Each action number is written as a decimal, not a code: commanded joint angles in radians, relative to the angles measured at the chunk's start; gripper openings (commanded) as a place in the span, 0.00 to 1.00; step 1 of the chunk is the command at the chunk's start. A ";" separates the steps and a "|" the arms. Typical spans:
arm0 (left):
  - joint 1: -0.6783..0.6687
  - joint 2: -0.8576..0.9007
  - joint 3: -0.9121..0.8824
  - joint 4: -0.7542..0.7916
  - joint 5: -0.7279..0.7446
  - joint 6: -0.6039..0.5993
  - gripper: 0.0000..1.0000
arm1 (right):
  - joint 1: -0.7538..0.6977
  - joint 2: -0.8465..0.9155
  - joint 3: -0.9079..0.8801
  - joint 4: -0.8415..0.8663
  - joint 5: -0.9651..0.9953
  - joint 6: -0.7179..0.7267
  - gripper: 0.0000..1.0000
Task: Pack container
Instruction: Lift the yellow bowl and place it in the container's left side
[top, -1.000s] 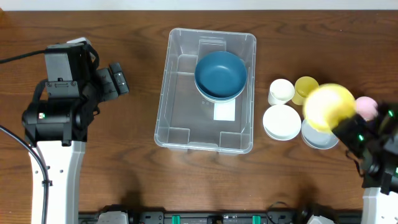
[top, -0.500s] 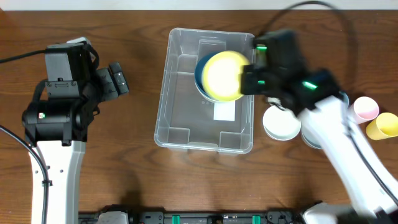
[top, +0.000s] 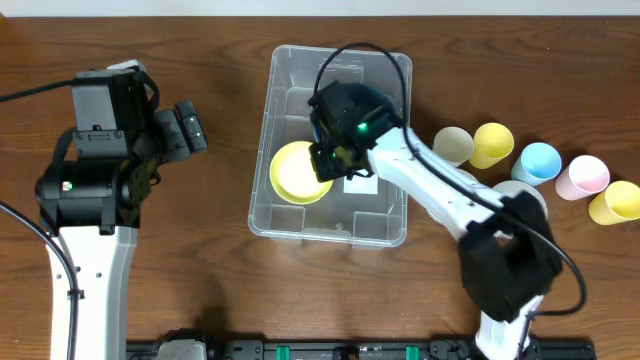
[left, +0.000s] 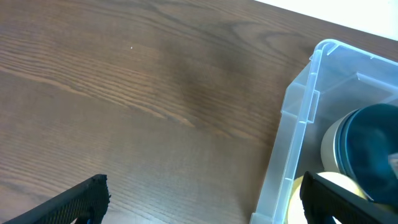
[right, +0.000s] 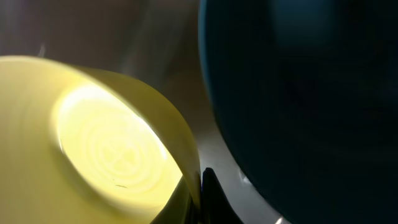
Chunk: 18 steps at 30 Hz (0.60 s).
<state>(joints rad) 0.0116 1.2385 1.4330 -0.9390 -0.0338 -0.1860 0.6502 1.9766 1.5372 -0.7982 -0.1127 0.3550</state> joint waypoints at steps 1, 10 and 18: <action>0.005 0.004 0.002 -0.003 -0.012 -0.002 0.98 | 0.006 0.047 0.013 0.002 -0.008 -0.011 0.01; 0.005 0.004 0.002 -0.003 -0.012 -0.002 0.98 | 0.005 0.055 0.014 0.056 -0.052 -0.050 0.29; 0.005 0.004 0.002 -0.003 -0.012 -0.002 0.98 | -0.042 -0.094 0.015 0.050 -0.042 -0.054 0.46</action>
<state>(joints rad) 0.0116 1.2385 1.4330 -0.9390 -0.0338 -0.1860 0.6437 1.9991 1.5372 -0.7437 -0.1608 0.3172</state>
